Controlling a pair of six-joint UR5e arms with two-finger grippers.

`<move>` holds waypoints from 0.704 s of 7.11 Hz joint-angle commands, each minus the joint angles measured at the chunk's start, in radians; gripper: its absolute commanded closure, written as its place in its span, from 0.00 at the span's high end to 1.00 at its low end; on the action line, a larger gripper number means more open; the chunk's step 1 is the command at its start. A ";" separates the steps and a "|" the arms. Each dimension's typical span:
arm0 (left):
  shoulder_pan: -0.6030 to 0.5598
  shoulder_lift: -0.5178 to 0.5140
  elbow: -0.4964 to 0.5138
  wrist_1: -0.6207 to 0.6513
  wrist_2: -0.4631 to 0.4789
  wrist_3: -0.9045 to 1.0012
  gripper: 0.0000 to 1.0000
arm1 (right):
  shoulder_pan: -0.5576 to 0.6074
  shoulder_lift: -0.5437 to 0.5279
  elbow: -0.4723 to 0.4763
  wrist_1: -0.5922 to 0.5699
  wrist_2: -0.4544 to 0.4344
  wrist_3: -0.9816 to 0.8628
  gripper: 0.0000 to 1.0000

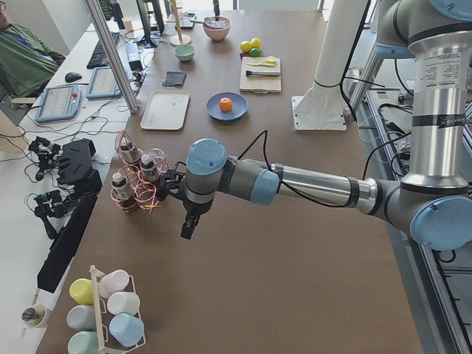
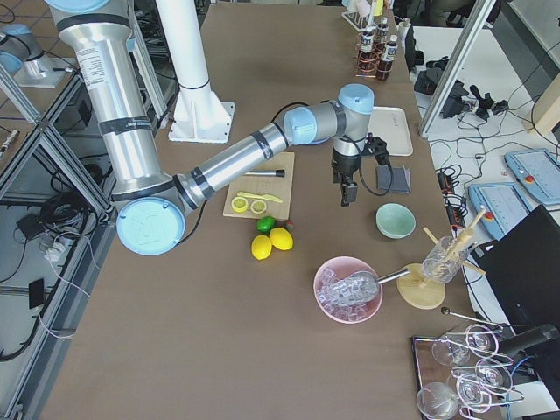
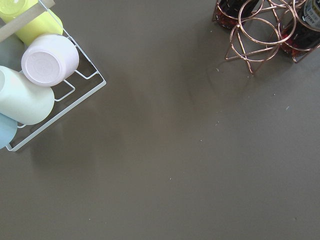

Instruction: Pick orange to plate

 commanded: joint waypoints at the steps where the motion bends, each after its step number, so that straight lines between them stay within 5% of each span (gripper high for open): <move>1: 0.001 0.040 0.004 0.004 0.000 0.002 0.98 | 0.145 -0.149 -0.003 0.003 0.034 -0.206 1.00; 5: -0.001 0.105 0.007 0.004 -0.002 0.060 0.98 | 0.246 -0.274 -0.042 0.007 0.050 -0.314 1.00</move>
